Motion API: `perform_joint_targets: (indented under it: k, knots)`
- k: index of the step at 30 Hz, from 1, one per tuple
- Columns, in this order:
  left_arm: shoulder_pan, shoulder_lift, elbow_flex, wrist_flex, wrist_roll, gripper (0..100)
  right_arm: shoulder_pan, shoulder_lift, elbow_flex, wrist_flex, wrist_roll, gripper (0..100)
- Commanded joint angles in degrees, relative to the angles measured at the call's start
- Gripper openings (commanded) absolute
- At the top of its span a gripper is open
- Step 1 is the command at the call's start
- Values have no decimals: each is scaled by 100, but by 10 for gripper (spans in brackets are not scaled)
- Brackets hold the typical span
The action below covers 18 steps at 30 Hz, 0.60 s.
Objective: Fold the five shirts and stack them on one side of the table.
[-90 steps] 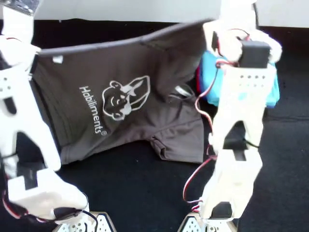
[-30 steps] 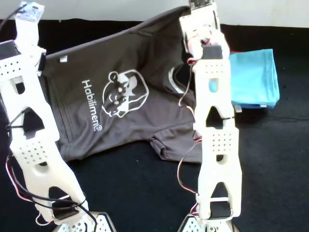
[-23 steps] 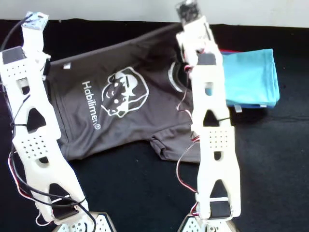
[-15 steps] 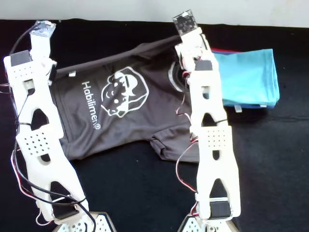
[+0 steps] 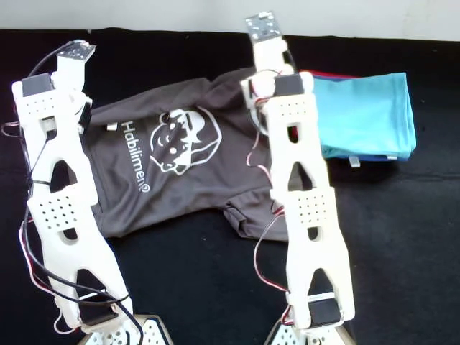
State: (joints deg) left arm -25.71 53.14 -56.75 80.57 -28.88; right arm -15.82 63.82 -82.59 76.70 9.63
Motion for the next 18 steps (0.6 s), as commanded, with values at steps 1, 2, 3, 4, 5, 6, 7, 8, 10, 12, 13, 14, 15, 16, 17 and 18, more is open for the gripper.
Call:
perform_joint_targets:
  k: [1, 2, 3, 4, 5, 6, 7, 8, 10, 12, 13, 14, 15, 16, 17, 18]
  knots:
    - [75, -391, -224, 35, 53, 9, -242, -171, -92, 101, -114, 5]
    - [66, -391, -224, 35, 53, 9, -277, -75, -101, 145, -114, 5]
    - [66, -400, -224, 35, 53, 9, -303, 22, -101, 154, -114, 5]
    - [57, -409, -224, 35, 53, 9, -312, 136, -101, 171, -114, 5]
    - [40, -409, -224, 35, 53, 9, -303, 242, -110, 171, -105, 5]
    - [22, -409, -224, 35, 53, 9, -295, 365, -136, 171, -105, 5]
    - [4, -409, -224, 35, 53, 9, -268, 479, -145, 145, -88, 5]
    - [-4, -409, -224, 35, 53, 9, -207, 602, -154, 136, -79, 5]
    - [-57, -409, -224, 44, 53, 9, -75, 796, -154, 66, -79, 5]
    - [-101, -418, -224, 44, 53, 9, 110, 936, -154, -40, -79, 5]
    - [-119, -418, -215, 44, 53, 9, 207, 998, -154, -110, -79, 5]
    - [-136, -418, -224, 79, 53, 9, 303, 1042, -154, -163, -79, 5]
    - [-145, -418, -224, 114, 53, 9, 391, 1059, -163, -198, -79, 5]
    - [-154, -418, -224, 123, 53, 9, 453, 1042, -163, -198, -79, 5]
    - [-154, -418, -224, 132, 53, 9, 514, 980, -163, -224, -79, 5]
    - [-154, -418, -233, 167, 53, 9, 558, 910, -163, -242, -79, 5]
